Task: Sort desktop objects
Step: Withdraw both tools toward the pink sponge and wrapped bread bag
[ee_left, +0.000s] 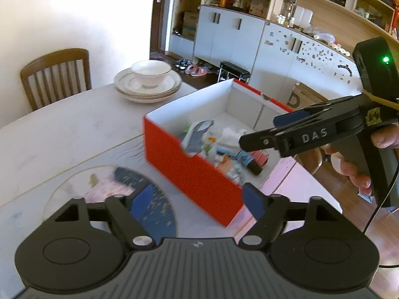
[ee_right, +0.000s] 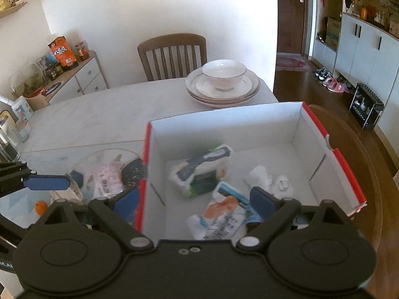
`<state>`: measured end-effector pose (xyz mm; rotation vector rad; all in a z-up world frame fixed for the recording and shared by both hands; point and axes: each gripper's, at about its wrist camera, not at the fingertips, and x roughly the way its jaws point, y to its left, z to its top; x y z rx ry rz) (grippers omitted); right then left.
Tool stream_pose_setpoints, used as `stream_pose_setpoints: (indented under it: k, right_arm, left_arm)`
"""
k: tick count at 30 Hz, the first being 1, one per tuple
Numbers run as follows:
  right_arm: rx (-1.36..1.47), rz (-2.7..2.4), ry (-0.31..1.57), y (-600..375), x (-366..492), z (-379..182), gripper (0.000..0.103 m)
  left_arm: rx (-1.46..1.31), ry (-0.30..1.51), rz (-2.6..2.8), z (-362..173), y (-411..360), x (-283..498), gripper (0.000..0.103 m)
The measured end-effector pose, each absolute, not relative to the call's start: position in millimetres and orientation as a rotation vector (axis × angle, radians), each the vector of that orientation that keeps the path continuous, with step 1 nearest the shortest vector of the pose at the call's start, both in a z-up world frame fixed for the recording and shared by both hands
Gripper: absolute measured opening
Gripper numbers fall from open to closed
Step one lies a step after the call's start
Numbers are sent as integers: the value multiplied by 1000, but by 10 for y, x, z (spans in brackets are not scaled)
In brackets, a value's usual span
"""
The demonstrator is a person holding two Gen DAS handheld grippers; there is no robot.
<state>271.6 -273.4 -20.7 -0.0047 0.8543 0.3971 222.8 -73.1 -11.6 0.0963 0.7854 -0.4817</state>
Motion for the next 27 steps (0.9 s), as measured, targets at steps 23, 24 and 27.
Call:
stream_pose_setpoints:
  k: [23,24,27]
  right_arm:
    - [-64,439,817,-1403,2240,-327,102]
    - [-70,439,818,-1354,2232,-342,102]
    - [-83,441,825,-1232,2217,-401,102]
  left_arm:
    - [48,795,-298,-501,884,1665,101]
    - [43,798,-288,-530,952,1649,101]
    - [36,812,-273,-607,1109,1588,101]
